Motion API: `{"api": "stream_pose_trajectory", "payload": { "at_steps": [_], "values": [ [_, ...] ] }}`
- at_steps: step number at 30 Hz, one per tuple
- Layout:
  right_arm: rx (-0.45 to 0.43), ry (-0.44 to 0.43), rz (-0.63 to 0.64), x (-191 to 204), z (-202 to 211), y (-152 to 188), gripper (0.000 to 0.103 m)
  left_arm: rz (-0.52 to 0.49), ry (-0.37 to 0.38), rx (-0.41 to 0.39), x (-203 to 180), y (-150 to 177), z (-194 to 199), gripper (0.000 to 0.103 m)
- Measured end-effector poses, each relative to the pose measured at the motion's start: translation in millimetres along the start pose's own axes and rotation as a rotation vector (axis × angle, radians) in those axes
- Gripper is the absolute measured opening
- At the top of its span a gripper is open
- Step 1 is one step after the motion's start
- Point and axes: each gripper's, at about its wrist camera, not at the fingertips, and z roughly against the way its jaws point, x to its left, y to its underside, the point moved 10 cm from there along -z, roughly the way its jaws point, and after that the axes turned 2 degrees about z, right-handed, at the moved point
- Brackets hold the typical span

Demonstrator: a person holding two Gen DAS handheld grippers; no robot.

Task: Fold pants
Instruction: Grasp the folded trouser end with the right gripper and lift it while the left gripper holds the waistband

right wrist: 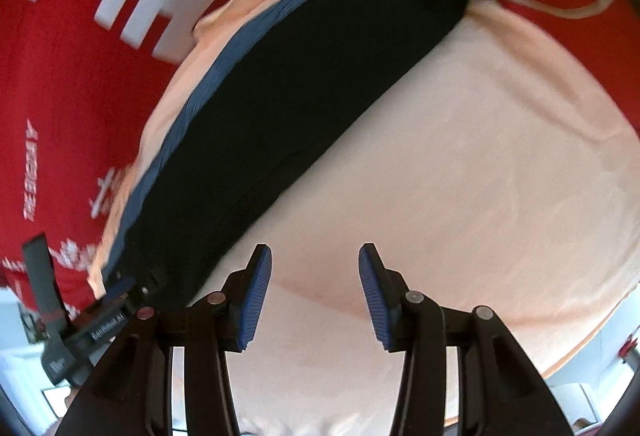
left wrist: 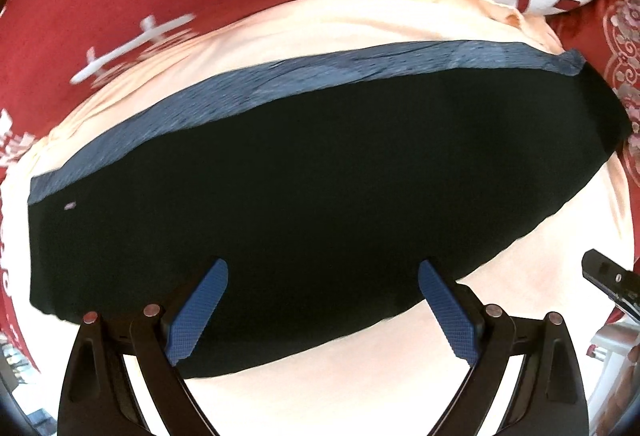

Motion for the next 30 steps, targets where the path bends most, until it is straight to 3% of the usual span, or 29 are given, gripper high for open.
{"api": "stream_pose_trajectory", "payload": {
  "at_steps": [13,20,24,27,29,30],
  "values": [
    [-0.214,-0.066,-0.143,-62,15,-82,0.049,-0.017,-0.017,-0.068,-85,-39,-19,0.097],
    [-0.323,-0.133,-0.157,-67,8,-115,0.049,0.037,-0.007,-0.101,-93,-52,-30,0.097],
    [-0.391,-0.134,-0.169,-65,4,-135,0.055,0.033,-0.005,-0.110,-96,-51,-33,0.097],
    [-0.386,-0.114,-0.194,-61,2,-141,0.058,0.024,0.009,-0.100,-94,-46,-36,0.096],
    [-0.360,-0.091,-0.208,-62,3,-142,0.040,0.020,0.016,-0.110,-93,-49,-29,0.082],
    [-0.345,-0.076,-0.211,-64,5,-141,0.016,0.011,0.020,-0.116,-95,-50,-24,0.076]
  ]
}}
